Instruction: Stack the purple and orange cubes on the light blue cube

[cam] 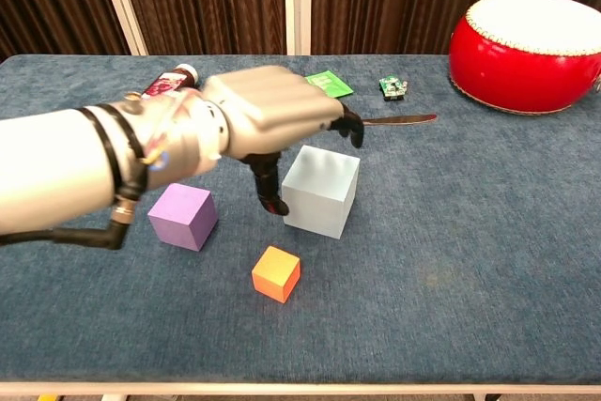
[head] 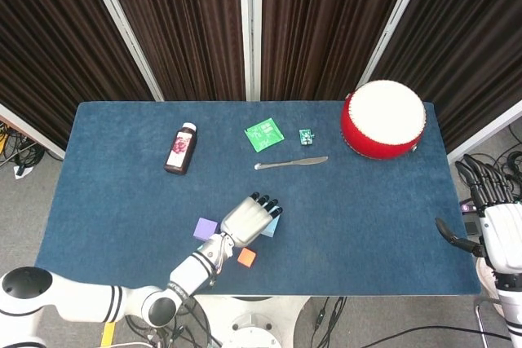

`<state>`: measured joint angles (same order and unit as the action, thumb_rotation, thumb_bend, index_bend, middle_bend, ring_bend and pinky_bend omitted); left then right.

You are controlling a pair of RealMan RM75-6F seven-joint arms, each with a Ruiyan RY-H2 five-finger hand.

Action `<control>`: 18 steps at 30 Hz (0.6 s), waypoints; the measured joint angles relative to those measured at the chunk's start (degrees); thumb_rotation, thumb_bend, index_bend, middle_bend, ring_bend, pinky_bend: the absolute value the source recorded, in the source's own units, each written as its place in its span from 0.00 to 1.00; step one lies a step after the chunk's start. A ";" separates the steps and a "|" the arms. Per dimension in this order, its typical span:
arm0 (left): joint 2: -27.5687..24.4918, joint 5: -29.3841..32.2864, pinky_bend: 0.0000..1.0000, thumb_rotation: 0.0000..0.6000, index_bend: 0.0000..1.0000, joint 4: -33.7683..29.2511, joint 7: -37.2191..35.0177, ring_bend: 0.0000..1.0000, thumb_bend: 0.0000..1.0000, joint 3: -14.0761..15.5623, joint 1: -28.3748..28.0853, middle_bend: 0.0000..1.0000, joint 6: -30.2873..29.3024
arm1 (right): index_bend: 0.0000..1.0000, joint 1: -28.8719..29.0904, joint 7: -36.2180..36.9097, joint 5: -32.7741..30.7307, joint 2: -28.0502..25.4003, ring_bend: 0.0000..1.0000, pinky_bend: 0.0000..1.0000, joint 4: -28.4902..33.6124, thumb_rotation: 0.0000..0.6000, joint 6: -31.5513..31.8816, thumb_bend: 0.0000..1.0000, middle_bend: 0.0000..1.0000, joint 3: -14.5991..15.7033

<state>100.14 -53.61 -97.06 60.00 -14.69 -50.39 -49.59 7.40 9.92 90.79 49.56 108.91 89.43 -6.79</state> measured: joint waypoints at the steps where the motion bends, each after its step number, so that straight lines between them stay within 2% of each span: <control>1: 0.59 0.50 0.29 1.00 0.29 1.00 -0.30 0.24 0.14 0.02 -0.72 0.31 0.33 | 0.00 0.02 -0.20 0.15 0.03 0.00 0.00 0.01 1.00 -0.11 0.20 0.00 0.06; 10: 3.76 3.45 0.29 1.00 0.29 9.52 -5.39 0.24 0.14 0.46 -6.58 0.31 2.25 | 0.00 -0.16 -2.04 1.89 0.56 0.00 0.00 0.29 1.00 0.12 0.21 0.00 0.54; 18: 3.18 4.45 0.30 1.00 0.30 11.13 -8.89 0.24 0.15 2.53 -7.81 0.32 1.41 | 0.00 -0.47 -3.60 3.67 1.07 0.00 0.00 0.58 1.00 0.62 0.22 0.00 1.07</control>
<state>103.32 -49.16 -85.93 51.12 -12.17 -58.21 -48.18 6.94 6.31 94.46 50.63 109.48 90.05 -5.71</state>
